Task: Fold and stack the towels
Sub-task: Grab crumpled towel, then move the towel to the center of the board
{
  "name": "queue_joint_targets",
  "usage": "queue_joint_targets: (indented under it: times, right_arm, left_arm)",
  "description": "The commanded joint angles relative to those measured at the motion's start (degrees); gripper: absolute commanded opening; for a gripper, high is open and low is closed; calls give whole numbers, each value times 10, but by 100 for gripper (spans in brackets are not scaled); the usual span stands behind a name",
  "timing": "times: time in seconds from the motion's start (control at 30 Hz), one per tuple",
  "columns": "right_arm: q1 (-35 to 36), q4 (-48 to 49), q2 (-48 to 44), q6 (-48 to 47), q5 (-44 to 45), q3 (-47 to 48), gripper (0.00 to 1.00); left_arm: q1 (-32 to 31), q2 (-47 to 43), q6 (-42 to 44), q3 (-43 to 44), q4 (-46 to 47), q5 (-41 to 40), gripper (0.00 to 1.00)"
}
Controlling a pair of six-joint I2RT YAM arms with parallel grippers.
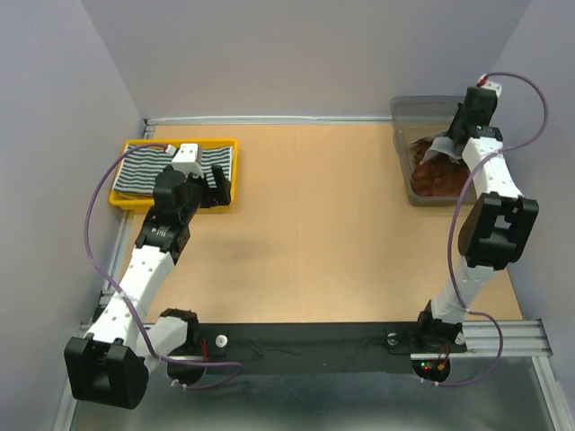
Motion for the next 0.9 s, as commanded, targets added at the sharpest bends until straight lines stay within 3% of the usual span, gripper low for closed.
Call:
queue_joint_targets:
  times: [0.0,0.07,0.23,0.37,0.5,0.6,0.63,0.67,0.7,0.87]
  right_arm:
    - [2,35,-52,-10,-61,80,6]
    - [8,36,-53,-11,-115,107,0]
    - [56,36,-39,-13,-270,226,1]
    - [111,37,-31,-19,-336,287,0]
    - [194,40,-54,-50,-348,279,0]
    - [235,39,-90,-56,-366,193,0]
    - [254,40,-126,-56,-364,112,1]
    - [264,40,-142,-59,-362,111,2]
    - [273,40,-163,-62,-362,20,4]
    - [337,10,-294,-11,-371,-235,11]
  left_arm:
    - [-3,-2,-3,10,26,7,98]
    - [-4,0,-3,10,25,7,98]
    - [-4,3,-2,9,25,7,98]
    - [-3,8,-1,10,23,8,98]
    - [-4,10,-2,10,23,9,98]
    - [-3,11,-4,9,23,14,98]
    - [-3,11,-4,9,23,19,98]
    - [-4,13,-4,9,22,19,98]
    - [-4,14,-5,8,22,23,98]
    - [-5,28,-11,11,18,38,98]
